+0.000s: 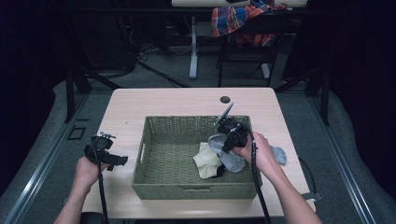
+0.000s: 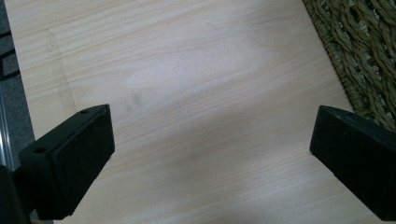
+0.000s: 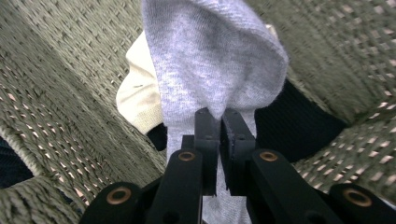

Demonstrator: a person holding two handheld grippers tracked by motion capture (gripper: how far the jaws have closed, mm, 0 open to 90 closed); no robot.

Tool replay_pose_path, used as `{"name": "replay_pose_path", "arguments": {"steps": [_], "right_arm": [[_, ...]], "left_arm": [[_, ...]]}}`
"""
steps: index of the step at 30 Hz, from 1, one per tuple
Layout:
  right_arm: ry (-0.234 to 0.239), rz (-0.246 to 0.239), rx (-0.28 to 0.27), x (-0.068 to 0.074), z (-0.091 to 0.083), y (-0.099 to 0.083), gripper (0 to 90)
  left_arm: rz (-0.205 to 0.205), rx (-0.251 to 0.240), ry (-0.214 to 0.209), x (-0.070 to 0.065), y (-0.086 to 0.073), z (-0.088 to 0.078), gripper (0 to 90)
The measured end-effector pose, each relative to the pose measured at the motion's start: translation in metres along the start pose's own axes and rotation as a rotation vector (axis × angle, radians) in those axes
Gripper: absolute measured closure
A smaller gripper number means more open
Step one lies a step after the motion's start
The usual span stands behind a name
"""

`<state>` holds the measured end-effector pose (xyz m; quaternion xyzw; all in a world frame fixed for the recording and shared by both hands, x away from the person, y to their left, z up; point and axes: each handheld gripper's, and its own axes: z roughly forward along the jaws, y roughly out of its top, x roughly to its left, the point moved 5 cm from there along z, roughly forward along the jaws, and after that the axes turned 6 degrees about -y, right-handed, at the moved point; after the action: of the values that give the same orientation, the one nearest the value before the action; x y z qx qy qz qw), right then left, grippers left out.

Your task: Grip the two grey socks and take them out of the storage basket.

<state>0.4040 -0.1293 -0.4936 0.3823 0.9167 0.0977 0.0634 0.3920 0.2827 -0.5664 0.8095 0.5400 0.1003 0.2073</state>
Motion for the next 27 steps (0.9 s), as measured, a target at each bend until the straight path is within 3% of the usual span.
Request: {"name": "replay_pose_path", "arguments": {"steps": [6, 14, 27], "right_arm": [[0.006, 0.027, -0.05, -0.005, -0.014, 0.001, 86.3], [-0.009, 0.025, -0.064, -0.01, -0.029, 0.002, 86.2], [-0.016, 0.037, -0.143, -0.011, -0.058, 0.005, 86.3]], "left_arm": [[0.001, 0.002, 0.002, 0.0, 0.0, 0.001, 0.2], [0.003, 0.001, 0.003, -0.001, 0.0, 0.0, 0.2], [0.0, 0.003, 0.003, -0.001, -0.001, 0.0, 0.2]]}}
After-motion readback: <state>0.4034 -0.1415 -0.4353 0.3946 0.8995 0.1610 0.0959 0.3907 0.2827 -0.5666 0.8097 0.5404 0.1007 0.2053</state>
